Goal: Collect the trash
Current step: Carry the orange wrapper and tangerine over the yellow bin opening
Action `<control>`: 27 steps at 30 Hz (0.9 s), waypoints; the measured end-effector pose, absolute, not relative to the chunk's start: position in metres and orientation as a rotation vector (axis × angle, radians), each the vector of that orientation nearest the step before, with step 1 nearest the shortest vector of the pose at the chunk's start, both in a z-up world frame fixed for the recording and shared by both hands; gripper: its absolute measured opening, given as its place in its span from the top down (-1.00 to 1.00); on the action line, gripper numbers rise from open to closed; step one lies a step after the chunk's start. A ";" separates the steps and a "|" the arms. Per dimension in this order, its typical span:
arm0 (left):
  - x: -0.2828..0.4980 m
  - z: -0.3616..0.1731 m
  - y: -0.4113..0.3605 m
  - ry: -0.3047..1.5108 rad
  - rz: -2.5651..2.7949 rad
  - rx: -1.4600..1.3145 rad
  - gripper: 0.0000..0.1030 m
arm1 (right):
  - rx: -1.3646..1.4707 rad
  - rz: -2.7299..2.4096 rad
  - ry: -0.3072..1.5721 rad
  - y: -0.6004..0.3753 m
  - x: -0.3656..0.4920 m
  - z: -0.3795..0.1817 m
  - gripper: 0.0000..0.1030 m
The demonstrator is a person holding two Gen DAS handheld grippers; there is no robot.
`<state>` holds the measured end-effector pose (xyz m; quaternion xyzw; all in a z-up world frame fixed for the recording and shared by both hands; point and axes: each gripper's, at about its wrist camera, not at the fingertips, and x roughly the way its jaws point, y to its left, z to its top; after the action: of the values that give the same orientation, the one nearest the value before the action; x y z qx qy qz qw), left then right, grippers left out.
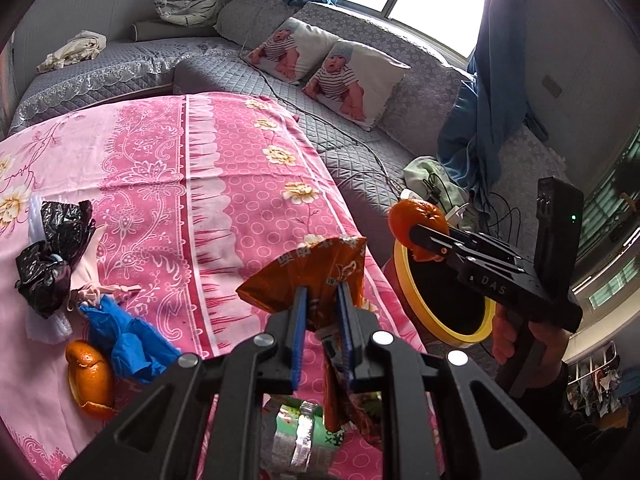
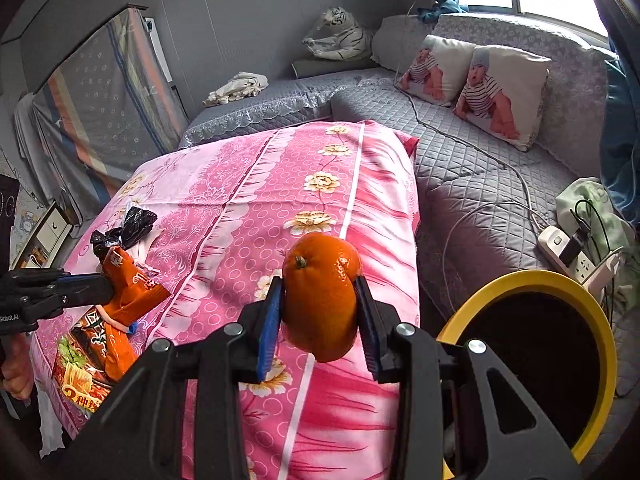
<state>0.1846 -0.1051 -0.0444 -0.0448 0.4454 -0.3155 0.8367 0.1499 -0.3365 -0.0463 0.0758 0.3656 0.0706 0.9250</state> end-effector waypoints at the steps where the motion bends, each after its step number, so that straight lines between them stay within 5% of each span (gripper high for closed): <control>1: 0.185 -0.044 -0.112 0.943 -0.677 -0.089 0.73 | 0.158 0.134 0.746 -0.342 0.148 -0.045 0.35; 27: 0.188 -0.058 -0.290 1.019 -0.905 0.022 0.73 | 0.294 -0.210 0.741 -0.501 0.098 -0.061 0.35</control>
<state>0.1881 -0.2904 -0.0584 0.0103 0.4710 -0.4181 0.7767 0.0976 -0.5009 -0.0608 0.1431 0.3601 -0.1018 0.9162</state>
